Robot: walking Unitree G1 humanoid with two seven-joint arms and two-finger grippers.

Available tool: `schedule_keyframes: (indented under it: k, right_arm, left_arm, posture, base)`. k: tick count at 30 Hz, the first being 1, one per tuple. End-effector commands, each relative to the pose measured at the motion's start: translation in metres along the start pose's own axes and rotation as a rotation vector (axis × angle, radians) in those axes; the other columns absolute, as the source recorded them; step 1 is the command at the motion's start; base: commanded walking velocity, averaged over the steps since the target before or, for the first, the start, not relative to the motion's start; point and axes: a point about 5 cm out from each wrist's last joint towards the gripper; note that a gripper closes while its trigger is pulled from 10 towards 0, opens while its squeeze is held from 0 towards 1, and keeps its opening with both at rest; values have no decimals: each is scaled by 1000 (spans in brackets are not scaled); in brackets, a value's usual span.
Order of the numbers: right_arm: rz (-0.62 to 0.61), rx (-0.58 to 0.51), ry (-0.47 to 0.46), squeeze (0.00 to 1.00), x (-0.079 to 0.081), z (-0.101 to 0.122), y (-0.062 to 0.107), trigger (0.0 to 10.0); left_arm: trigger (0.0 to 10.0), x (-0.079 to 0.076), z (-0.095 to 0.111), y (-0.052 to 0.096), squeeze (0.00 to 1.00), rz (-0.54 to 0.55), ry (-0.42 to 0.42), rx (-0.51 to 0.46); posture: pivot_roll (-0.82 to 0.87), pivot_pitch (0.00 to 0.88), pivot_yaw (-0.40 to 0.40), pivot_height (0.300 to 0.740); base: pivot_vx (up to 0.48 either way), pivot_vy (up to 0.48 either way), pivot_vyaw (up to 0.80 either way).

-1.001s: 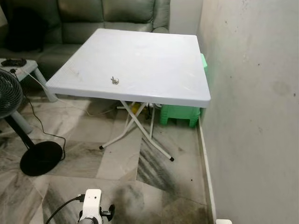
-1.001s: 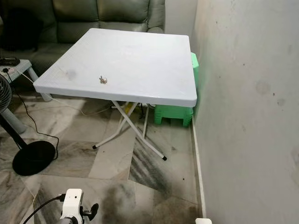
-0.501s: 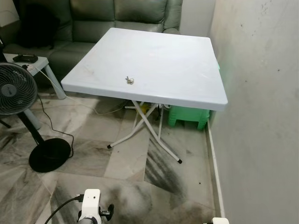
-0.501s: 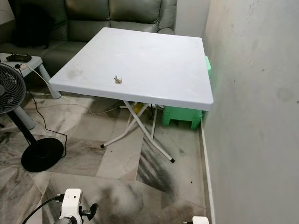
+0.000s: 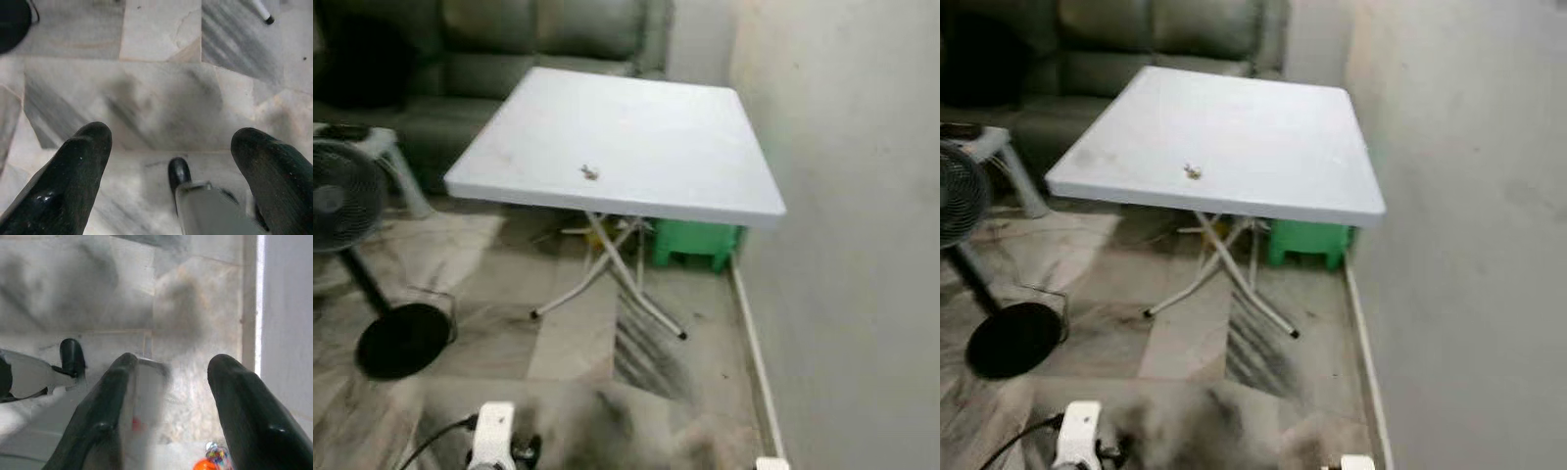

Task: Hang keys on a hook

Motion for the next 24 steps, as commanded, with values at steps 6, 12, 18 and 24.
schedule_keyframes:
  k: [6, 12, 18, 24]
  right_arm:
    - [-13, 23, -7, 0, -5, -6, 2, 10000]
    - [-13, 30, -5, 0, -4, -8, 2, 10000]
    - [-13, 37, -6, 0, -4, -10, 3, 10000]
    - [-12, 41, -7, 0, -4, -11, 3, 10000]
  left_arm:
    - [10000, -7, -1, 0, 0, -21, -1, 9]
    - [10000, -7, -1, 0, 0, -21, -3, 9]
    - [10000, -7, 0, -1, 0, -23, -5, 6]
    - [10000, -6, 3, -2, 0, -22, -6, -1]
  posture:
    - [-46, 0, -21, 740]
    - [-45, 0, -20, 740]
    - [-45, 0, -20, 740]
    - [-42, 0, -20, 740]
  base:
    - [0, 405, 0]
    - [0, 411, 0]
    - [0, 412, 0]
    - [0, 413, 0]
Point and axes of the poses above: a point about 5 cm out from each wrist's last joint towards the gripper, its own y axis pointing back from the gripper into the wrist, its own z axis along the axis of the wrist's last joint, x = y × z, and after that the axes turned 9 degrees about -y, right-handed
